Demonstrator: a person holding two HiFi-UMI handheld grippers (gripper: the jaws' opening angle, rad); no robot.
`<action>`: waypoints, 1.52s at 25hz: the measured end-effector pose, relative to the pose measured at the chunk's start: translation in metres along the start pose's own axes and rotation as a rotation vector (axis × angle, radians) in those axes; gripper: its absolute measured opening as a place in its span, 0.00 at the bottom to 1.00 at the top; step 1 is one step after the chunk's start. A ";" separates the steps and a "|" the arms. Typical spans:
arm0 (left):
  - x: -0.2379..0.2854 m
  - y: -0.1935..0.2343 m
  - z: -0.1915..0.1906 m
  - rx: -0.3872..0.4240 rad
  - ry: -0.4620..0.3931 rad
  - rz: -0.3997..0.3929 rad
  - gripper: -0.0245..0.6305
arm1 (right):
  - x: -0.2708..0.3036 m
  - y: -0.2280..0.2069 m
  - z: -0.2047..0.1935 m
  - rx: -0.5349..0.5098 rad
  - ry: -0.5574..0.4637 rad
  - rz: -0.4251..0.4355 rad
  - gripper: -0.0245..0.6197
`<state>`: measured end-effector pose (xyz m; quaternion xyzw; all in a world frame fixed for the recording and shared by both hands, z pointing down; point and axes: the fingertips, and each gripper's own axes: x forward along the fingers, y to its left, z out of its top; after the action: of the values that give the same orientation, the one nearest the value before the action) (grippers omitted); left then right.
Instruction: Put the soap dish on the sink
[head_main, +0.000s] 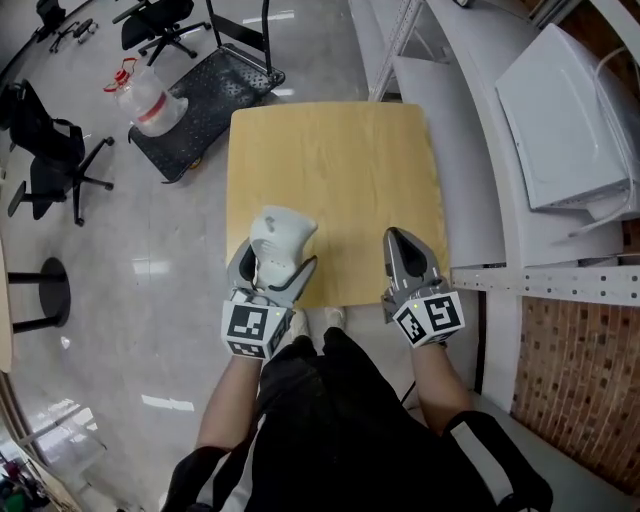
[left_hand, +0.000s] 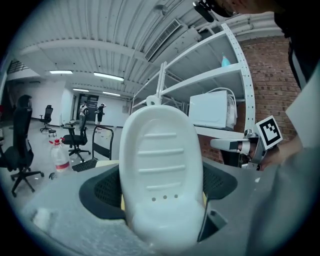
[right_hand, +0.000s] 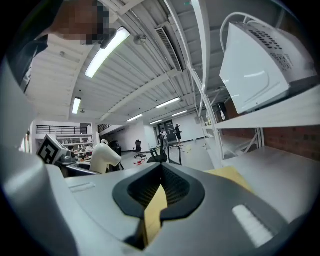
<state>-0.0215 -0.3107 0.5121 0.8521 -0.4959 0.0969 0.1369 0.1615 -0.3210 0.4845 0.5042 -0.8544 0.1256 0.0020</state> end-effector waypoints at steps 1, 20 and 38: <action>0.001 0.000 -0.008 -0.009 0.018 0.005 0.73 | 0.000 -0.002 -0.010 0.009 0.025 -0.001 0.04; 0.038 0.036 -0.175 -0.093 0.560 0.111 0.73 | 0.006 0.007 -0.135 0.101 0.282 -0.030 0.04; 0.057 0.033 -0.214 -0.113 0.725 0.092 0.73 | 0.011 -0.047 -0.183 0.120 0.432 -0.245 0.04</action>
<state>-0.0281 -0.3025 0.7354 0.7303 -0.4574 0.3712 0.3461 0.1738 -0.3128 0.6733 0.5648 -0.7576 0.2798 0.1697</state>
